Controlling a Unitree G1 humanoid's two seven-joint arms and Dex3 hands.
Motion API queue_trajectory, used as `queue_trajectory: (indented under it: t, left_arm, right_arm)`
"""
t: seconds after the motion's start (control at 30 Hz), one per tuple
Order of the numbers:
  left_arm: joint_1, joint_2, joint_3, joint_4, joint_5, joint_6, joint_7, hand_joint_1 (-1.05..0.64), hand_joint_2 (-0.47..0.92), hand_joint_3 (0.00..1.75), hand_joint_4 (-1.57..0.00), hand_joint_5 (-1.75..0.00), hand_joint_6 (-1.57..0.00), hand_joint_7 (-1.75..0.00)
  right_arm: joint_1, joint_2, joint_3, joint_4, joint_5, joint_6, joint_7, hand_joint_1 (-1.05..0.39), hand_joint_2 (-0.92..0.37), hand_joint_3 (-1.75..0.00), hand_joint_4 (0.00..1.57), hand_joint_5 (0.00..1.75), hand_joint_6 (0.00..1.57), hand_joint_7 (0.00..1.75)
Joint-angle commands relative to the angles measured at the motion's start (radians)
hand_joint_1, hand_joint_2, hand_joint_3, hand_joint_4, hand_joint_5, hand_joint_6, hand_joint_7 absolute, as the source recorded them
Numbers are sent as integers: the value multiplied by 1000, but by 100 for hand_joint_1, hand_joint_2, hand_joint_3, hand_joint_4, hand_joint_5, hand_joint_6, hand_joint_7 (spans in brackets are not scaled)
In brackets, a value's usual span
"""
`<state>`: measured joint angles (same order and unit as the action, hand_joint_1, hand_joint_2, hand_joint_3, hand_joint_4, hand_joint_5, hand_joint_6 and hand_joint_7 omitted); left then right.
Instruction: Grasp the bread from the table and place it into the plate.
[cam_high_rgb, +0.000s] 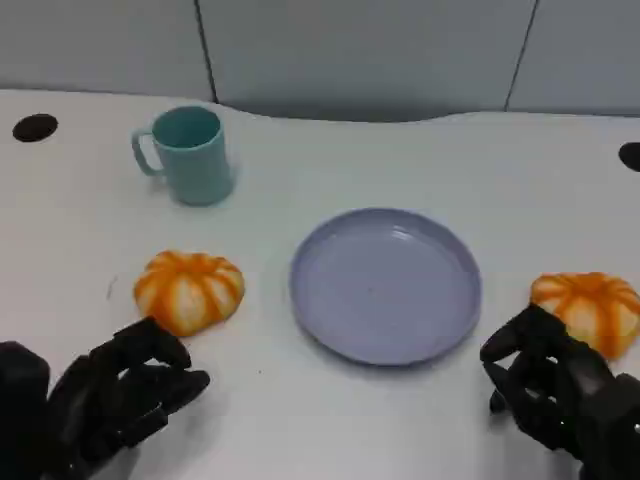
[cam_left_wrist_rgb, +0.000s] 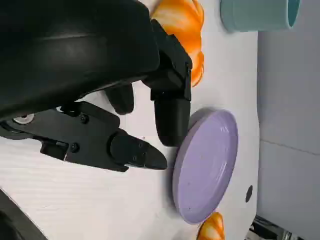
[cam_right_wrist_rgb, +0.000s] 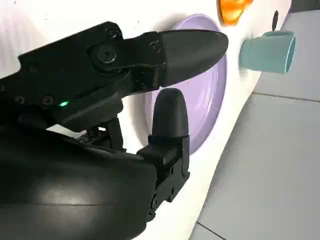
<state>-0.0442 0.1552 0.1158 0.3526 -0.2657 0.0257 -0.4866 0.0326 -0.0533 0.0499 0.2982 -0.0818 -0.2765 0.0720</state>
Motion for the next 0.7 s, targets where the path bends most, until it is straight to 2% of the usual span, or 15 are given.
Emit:
queue_trajectory:
  t: [0.03, 0.57, 0.7]
  left_arm:
    - [2, 16, 7, 12, 2, -2, -2, -25, 92, 5, -63, -175, -47, -175]
    - [2, 13, 11, 10, -6, 9, 0, -25, 92, 5, -63, -175, -46, -175]
    - [21, 20, 9, -42, 7, -26, 4, -28, 92, 5, -65, -175, -44, -175]
  right_arm:
    - [-2, -11, -10, -3, 0, -6, -10, -26, -92, -33, 59, 175, 39, 175]
    - [-3, -9, -10, 7, 2, -16, -8, -26, -92, -34, 59, 175, 39, 175]
    - [5, 0, -8, -6, 3, -8, -13, -25, -92, -34, 59, 175, 39, 175]
